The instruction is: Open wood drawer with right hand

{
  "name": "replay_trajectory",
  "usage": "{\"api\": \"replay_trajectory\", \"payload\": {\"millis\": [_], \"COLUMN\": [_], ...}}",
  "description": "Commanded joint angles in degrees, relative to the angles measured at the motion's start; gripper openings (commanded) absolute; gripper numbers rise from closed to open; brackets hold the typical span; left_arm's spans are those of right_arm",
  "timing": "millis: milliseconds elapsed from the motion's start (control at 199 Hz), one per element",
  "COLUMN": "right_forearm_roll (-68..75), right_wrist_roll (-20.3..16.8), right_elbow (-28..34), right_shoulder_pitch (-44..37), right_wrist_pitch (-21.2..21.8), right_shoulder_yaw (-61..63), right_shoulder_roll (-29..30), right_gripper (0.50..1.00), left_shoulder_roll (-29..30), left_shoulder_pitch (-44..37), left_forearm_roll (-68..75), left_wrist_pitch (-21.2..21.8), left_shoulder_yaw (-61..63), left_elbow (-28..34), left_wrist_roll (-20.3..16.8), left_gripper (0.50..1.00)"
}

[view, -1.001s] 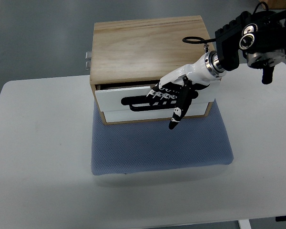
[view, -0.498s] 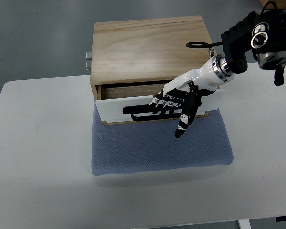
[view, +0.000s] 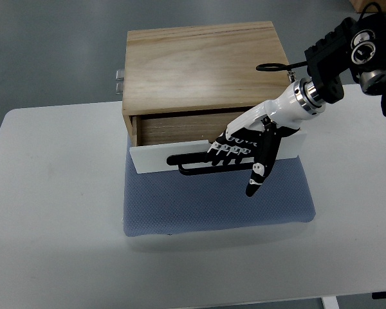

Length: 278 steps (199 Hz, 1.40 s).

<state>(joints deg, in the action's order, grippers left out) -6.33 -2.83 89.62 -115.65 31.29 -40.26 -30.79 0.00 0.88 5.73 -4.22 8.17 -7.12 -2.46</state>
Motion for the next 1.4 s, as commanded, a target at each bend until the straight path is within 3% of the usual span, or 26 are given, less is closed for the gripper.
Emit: {"api": "replay_trajectory", "payload": {"millis": [0, 342, 775, 810, 1102, 1393], "right_forearm_roll": [0.0, 0.1, 1.1, 2.9, 13.4, 15.6], "right_wrist_roll": [0.0, 0.0, 0.6, 0.6, 2.1, 5.4], "right_elbow": [0.6, 2.8, 2.7, 2.2, -6.6, -20.6], "right_shoulder_pitch": [-0.2, -2.4, -8.2, -8.3, -2.1, 23.0], "right_wrist_pitch": [0.6, 1.9, 3.7, 3.7, 3.7, -11.5], "right_shoulder_yaw": [0.0, 0.3, 2.6, 5.5, 14.1, 40.3], "right_shoulder_roll": [-0.5, -2.3, -11.4, -15.1, -22.8, -20.7], "right_gripper": [0.946, 0.946, 0.946, 0.946, 0.944, 0.944], "left_shoulder_roll": [0.0, 0.0, 0.0, 0.0, 0.0, 0.0], "left_shoulder_pitch": [0.0, 0.0, 0.0, 0.0, 0.0, 0.0], "left_forearm_roll": [0.0, 0.1, 0.1, 0.0, 0.1, 0.0], "left_wrist_pitch": [0.0, 0.0, 0.0, 0.0, 0.0, 0.0], "left_shoulder_yaw": [0.0, 0.0, 0.0, 0.0, 0.0, 0.0], "left_elbow": [0.0, 0.0, 0.0, 0.0, 0.0, 0.0], "left_wrist_roll": [0.0, 0.0, 0.0, 0.0, 0.0, 0.0], "left_gripper": [1.000, 1.000, 1.000, 1.000, 1.000, 1.000]}}
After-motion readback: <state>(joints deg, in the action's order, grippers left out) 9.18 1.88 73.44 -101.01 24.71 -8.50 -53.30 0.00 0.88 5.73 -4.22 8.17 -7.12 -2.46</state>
